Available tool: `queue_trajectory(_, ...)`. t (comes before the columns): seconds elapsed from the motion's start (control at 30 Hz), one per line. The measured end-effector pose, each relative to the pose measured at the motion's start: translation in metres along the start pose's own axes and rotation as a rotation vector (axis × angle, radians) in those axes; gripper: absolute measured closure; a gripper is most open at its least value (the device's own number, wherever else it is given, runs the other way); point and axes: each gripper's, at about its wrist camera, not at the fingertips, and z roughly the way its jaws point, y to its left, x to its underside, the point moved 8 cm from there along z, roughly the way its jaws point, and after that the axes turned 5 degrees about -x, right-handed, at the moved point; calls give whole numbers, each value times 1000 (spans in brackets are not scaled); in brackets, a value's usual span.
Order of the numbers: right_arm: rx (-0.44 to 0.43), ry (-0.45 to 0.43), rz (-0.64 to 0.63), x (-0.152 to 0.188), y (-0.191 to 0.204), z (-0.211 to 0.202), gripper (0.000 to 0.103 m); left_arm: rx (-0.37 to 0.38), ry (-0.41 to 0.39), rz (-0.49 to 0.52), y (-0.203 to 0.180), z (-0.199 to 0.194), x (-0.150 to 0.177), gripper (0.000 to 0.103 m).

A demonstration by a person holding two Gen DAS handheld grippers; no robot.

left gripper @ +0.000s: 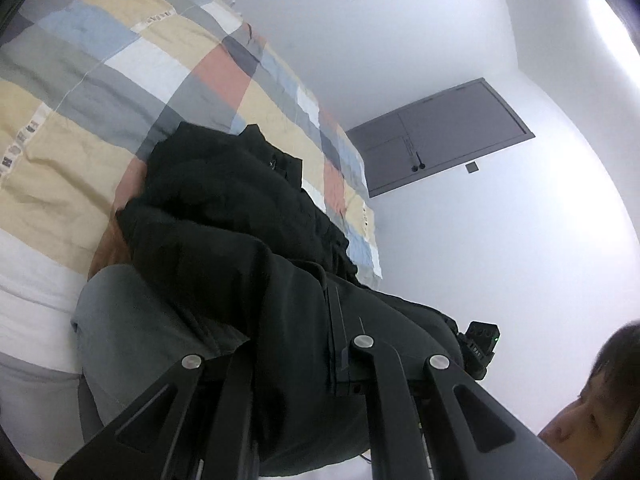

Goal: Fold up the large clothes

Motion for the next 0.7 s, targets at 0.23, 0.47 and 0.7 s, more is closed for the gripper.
queue_trajectory(0.23, -4, -11, 42, -49, -27, 26, 97, -70, -70, 42, -10, 15, -55, 97)
queue_trajectory(0.47, 21, -57, 185, -123, -75, 81, 97, -155, -106, -59, -6, 61, -135, 96)
queue_trajectory(0.7, 156, -64, 336, -178, -141, 140, 97, -342, -104, -69, 2, 123, -205, 94)
